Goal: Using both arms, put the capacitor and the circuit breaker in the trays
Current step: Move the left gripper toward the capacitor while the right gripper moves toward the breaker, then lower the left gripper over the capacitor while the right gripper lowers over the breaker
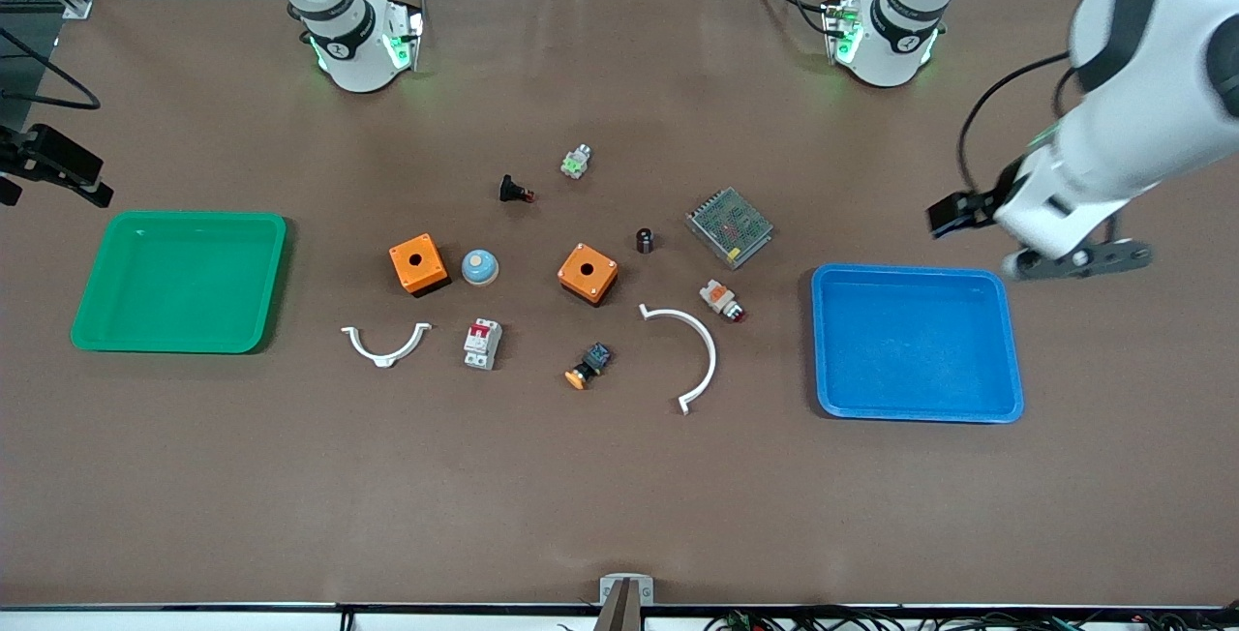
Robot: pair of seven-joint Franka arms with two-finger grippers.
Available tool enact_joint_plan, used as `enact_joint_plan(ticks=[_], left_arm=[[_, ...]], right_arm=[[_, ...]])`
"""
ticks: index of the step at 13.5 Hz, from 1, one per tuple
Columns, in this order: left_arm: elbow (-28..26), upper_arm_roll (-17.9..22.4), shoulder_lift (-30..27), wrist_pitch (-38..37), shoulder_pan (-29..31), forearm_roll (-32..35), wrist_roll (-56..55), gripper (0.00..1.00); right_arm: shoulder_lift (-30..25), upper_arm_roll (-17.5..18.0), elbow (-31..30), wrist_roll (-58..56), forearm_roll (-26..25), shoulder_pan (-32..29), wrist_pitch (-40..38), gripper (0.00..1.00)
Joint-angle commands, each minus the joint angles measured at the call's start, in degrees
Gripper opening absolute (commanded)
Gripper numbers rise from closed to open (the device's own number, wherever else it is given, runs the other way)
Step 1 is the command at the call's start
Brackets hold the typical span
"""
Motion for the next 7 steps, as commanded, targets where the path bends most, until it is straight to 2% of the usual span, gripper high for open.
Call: enact_joint_plan(ticks=[1, 4, 7], left_arm=[[1.89, -3.25, 6.05, 4.64, -2.29, -0.55, -12.39, 1.0], [1.98, -3.52, 11.59, 12.02, -8.44, -0.72, -27.93, 1.0], [2.07, -3.52, 16.51, 18.18, -12.93, -0.81, -38.94, 1.0]], right_arm=[[2.27, 0.1, 1.1, 1.29, 0.14, 3.25, 0.39, 1.0], [5.25, 0.09, 1.1, 1.29, 2.24, 7.03, 0.39, 1.0], [10.08, 0.09, 1.19, 1.29, 7.85, 9.32, 1.17, 1.0]])
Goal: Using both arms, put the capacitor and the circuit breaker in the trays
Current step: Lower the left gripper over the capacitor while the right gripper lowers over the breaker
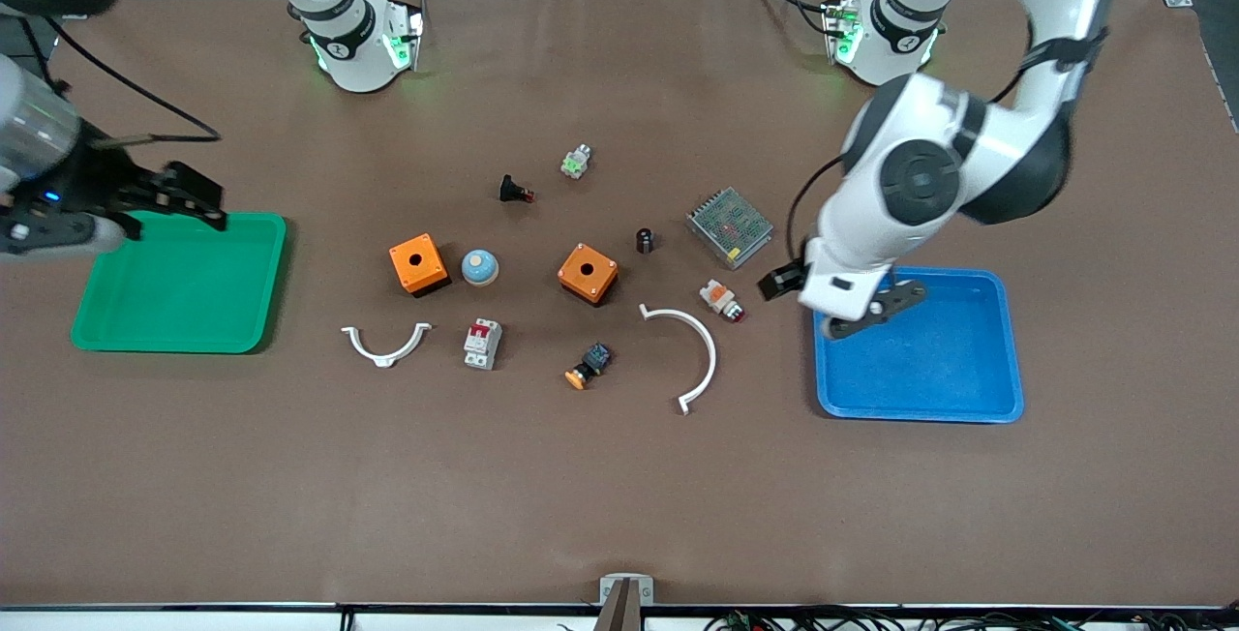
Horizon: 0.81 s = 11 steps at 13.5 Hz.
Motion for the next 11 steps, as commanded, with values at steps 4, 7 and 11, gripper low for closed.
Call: enact_joint_plan(ticks=[4, 7, 11], left_arm=[[1.6, 0.24, 8.64, 9.18, -6.98, -0.62, -14.14, 1.0], [1.33, 0.15, 12.33, 12.71, -9.62, -0.79, -17.23, 0.99], [-1.73, 0.15, 14.1, 17.81, -12.87, -0.79, -20.66, 0.93]], right_arm=[[6.0, -0.44, 1.45, 0.44, 5.92, 3.64, 4.42, 1.0], [8.1, -0.53, 1.45, 4.38, 5.3, 6.1, 4.86, 1.0], [10.64, -0.53, 0.93, 10.1, 3.2, 9.27, 9.6, 1.0]])
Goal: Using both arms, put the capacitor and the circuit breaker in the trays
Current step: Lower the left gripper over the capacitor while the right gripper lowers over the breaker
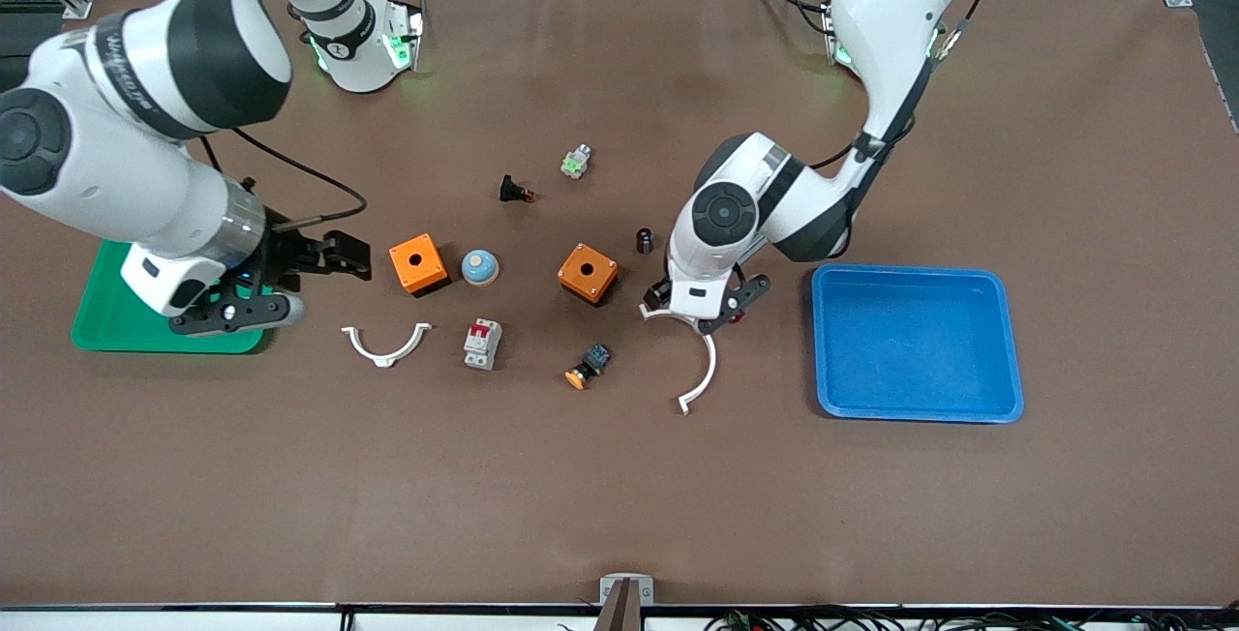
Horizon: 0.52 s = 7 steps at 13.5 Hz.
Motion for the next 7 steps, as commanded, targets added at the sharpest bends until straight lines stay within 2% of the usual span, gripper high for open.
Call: enact_joint_plan(ticks=[1, 5, 7], left_arm=[[-2.1, 0.2, -0.05, 2.99, -2.44, -0.79, -2.3, 0.92], [-5.01, 0.2, -0.05, 5.11, -5.0, -0.79, -4.59, 0.9], [-7.02, 0.12, 0.13, 6.86, -5.96, -0.79, -4.94, 0.89]], right_arm=[[3.32, -0.54, 0.87, 2.48, -2.73, 2.6, 1.47, 1.0], [8.5, -0.63, 0.96, 8.18, -4.41, 7.61, 2.7, 0.98], [10.61, -0.54, -0.18, 10.91, -3.97, 7.97, 6.55, 0.98]])
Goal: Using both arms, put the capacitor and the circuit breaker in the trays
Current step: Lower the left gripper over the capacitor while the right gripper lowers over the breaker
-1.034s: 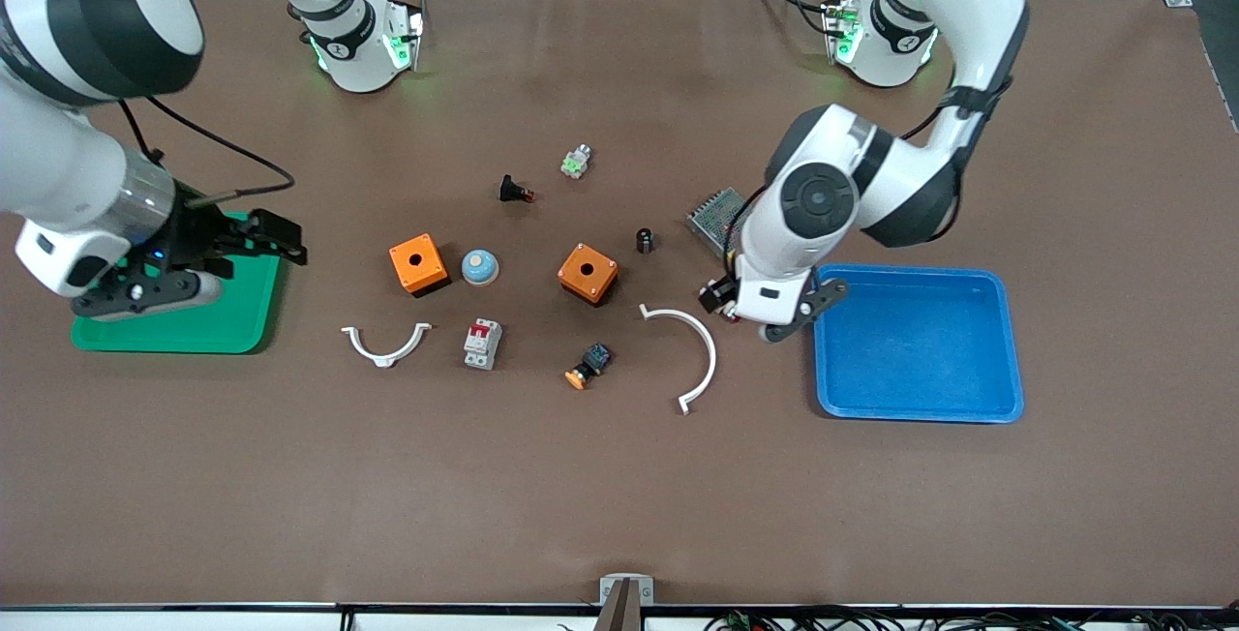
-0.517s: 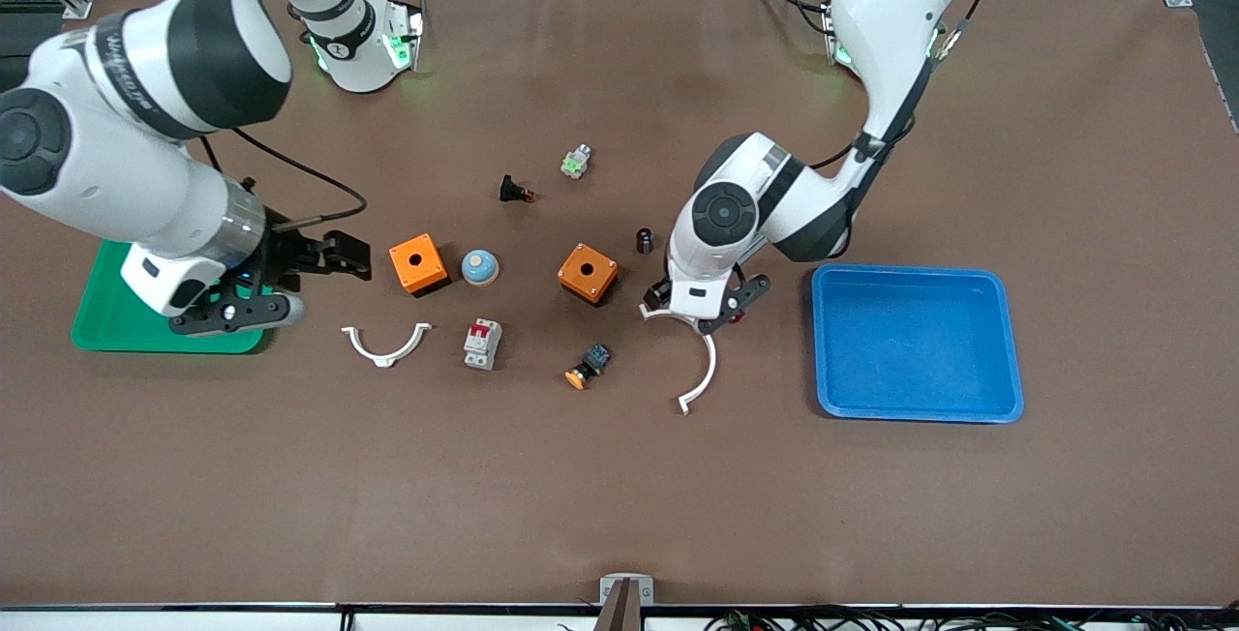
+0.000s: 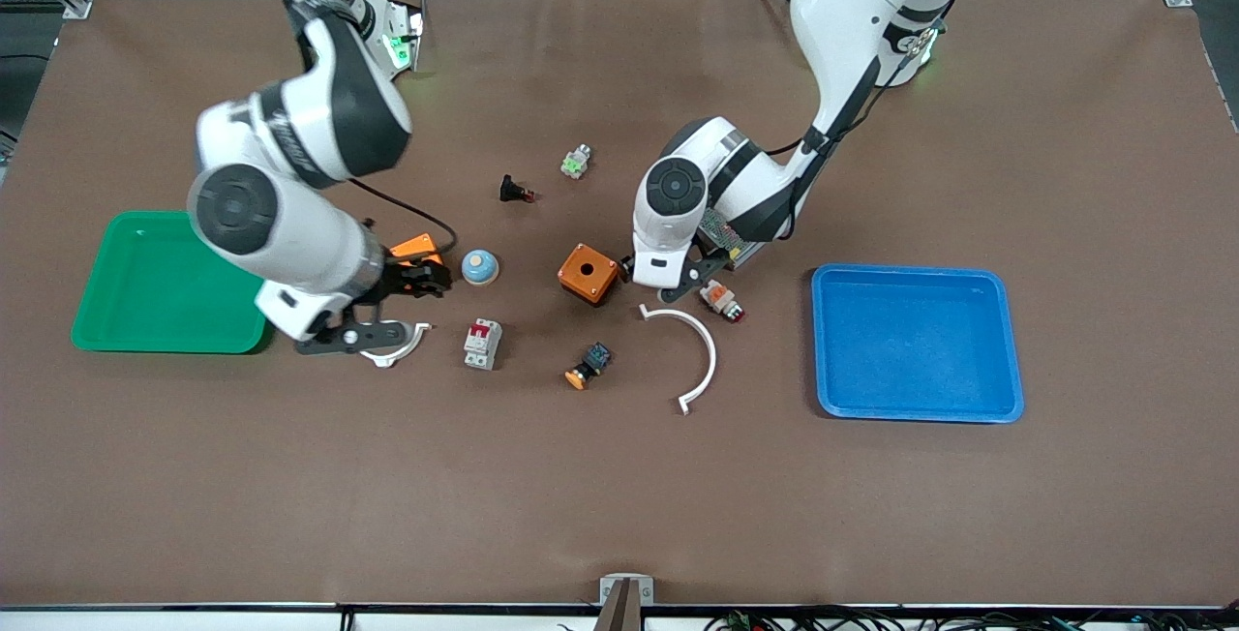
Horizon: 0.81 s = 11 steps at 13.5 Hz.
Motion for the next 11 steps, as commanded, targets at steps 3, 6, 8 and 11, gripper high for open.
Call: enact_joint_plan(ticks=[3, 6, 8, 11], left_arm=[[-3.7, 0.18, -0.49, 4.33, -0.95, -0.79, -1.53, 0.88], [-3.88, 0.18, -0.05, 4.59, -2.08, -0.88, -1.79, 0.83], [-3.88, 0.18, 0.04, 4.59, -2.44, -0.88, -2.32, 0.81], [-3.88, 0.18, 0.13, 4.59, -2.88, -1.06, -3.2, 0.79]], right_arm=[[4.03, -0.52, -5.23, 9.29, -0.5, 3.29, 10.55, 0.99], [5.34, -0.43, -8.5, 9.67, -0.5, 3.03, 16.11, 0.99], [6.84, -0.43, -8.76, 9.84, -0.32, 2.77, 17.26, 0.99], [9.21, -0.43, -8.85, 9.84, -0.15, 3.12, 19.63, 0.99]])
